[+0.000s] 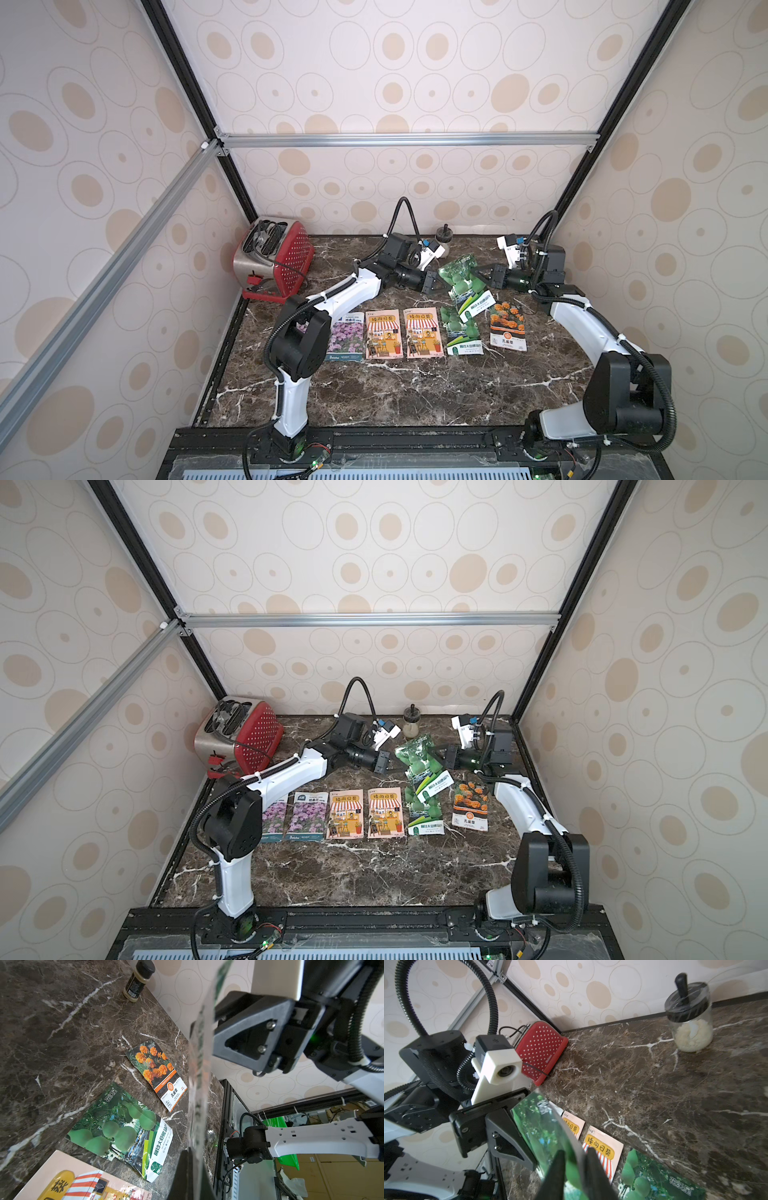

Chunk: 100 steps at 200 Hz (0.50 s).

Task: Arrange the seed packets in a row
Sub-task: Pick up the seed packet from the center of the board.

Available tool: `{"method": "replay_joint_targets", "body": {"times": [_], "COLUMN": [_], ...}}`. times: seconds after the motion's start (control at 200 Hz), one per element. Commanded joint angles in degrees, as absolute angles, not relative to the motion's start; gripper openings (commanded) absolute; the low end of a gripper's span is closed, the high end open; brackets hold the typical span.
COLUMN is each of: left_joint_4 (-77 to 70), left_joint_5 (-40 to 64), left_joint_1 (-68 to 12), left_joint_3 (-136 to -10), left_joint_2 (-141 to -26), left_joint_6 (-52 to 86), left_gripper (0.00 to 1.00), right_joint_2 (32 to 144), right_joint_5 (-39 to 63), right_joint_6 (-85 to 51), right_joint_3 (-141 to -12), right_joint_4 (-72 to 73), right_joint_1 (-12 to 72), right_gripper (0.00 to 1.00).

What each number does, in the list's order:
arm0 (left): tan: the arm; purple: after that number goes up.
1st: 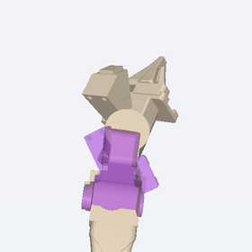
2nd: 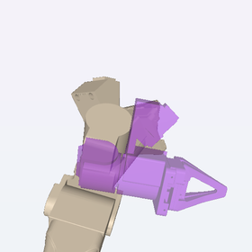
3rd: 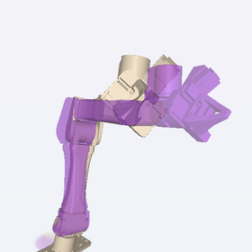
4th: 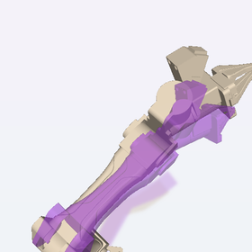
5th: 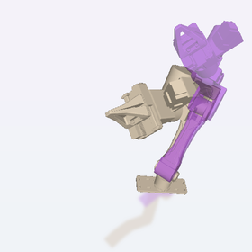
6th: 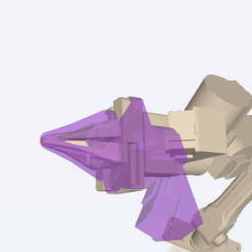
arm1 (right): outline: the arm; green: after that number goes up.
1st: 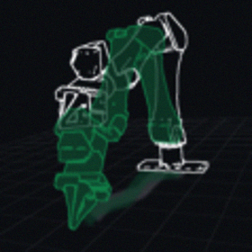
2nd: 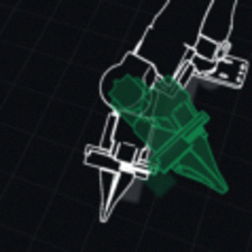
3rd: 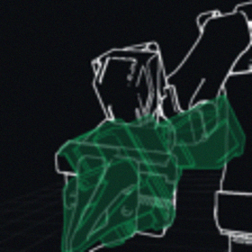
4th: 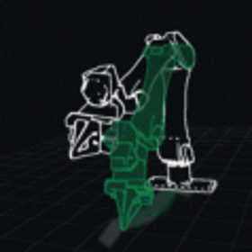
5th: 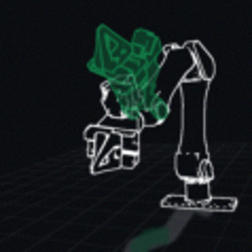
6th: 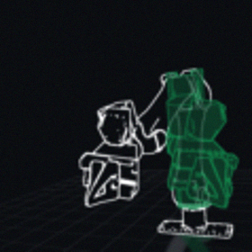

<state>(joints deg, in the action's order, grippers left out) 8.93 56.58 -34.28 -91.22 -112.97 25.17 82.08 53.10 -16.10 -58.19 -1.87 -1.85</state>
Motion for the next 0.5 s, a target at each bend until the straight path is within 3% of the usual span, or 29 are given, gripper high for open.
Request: {"method": "replay_joint_targets", "body": {"times": [0.0, 0.11, 0.15, 0.2, 0.245, 0.275, 0.496], "left_joint_4": [1.7, -0.5, -1.6, -4.0, -6.5, -8.1, -19.1], "left_joint_5": [56.5, 55.8, 55.6, 55.3, 55.0, 54.9, 55.8], "left_joint_1": [-33.6, -33.1, -32.9, -32.8, -32.8, -32.8, -32.8], "left_joint_3": [-94.1, -93.8, -93.3, -92.0, -90.8, -90.2, -86.8], "left_joint_2": [-114.0, -113.6, -113.2, -112.6, -112.2, -112.0, -112.8], "left_joint_6": [28.3, 30.1, 30.8, 32.1, 33.5, 34.6, 42.1], "left_gripper": [0.00, 0.00, 0.19, 0.35, 0.59, 0.67, 0.71], "right_joint_2": [79.8, 78.6, 78.3, 78.1, 78.0, 77.8, 76.6], "right_joint_5": [53.3, 49.6, 48.1, 46.6, 45.3, 44.6, 37.9], "right_joint_6": [-15.9, -16.6, -17.3, -19.1, -21.9, -23.7, -33.1], "right_joint_3": [-56.0, -56.0, -56.6, -56.8, -57.0, -57.0, -55.0], "right_joint_4": [-0.5, -0.1, -0.4, 0.1, 1.2, 2.2, 9.5], "right_joint_1": [0.4, 0.9, 0.9, 1.0, 1.1, 1.3, 3.7], "right_gripper": [0.00, 0.00, 0.00, 0.00, 0.00, 0.00, 0.00]}}
